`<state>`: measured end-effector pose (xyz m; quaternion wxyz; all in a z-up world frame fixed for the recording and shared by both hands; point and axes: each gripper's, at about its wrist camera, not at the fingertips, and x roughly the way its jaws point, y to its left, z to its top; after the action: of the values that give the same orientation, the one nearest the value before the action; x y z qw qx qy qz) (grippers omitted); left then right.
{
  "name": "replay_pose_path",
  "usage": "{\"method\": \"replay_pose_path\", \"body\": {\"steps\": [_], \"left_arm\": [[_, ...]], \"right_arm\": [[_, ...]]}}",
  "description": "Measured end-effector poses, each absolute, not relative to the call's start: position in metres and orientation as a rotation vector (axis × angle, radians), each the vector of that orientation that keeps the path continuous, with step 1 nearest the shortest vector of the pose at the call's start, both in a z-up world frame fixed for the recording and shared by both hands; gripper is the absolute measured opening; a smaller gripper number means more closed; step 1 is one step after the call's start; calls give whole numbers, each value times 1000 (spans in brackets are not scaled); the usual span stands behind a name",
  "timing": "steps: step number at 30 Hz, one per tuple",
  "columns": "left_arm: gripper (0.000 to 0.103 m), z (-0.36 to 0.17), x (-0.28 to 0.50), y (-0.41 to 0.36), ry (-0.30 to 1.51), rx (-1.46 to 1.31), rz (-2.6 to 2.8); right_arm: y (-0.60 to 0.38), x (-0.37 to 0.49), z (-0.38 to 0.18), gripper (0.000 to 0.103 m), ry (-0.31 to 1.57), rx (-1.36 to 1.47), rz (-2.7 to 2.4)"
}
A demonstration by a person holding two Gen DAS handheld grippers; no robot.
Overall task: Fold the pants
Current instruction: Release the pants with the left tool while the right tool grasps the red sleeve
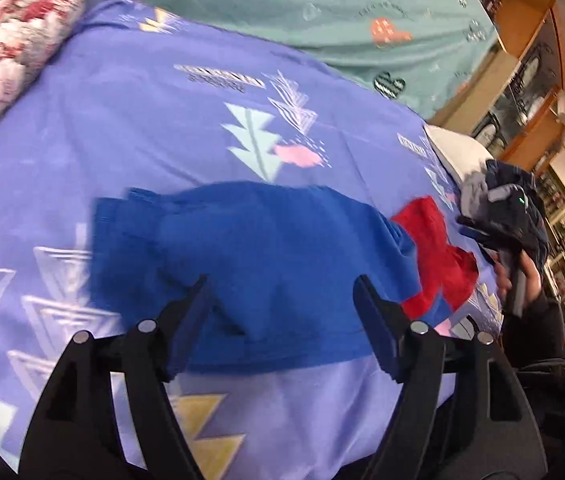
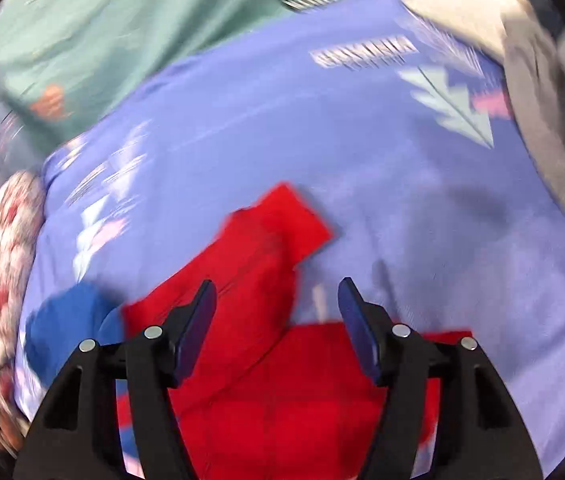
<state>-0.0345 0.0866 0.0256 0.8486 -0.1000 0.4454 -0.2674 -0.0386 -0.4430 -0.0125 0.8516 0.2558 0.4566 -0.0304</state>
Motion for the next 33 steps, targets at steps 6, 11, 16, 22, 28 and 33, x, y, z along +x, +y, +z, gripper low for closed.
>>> {"method": "replay_pose_path", "body": {"steps": [6, 11, 16, 22, 28, 33], "left_arm": [[73, -40, -6, 53, 1085, -270, -555], [73, -42, -8, 53, 1063, -261, -577], [74, -44, -10, 51, 1049, -245, -592], [74, -44, -13, 54, 1050, -232, -607], [74, -44, -18, 56, 1037, -224, -605], [74, -44, -23, 54, 1031, -194, -596]], "right_arm": [[-424, -9, -47, 10, 1049, 608, 31], [-433, -82, 48, 9, 795, 479, -50], [-445, -136, 32, 10, 911, 496, -133], [-459, -159, -21, 36, 966, 540, -201], [-494, -169, -5, 55, 833, 541, -314], [-483, -142, -26, 5, 963, 385, -332]]}}
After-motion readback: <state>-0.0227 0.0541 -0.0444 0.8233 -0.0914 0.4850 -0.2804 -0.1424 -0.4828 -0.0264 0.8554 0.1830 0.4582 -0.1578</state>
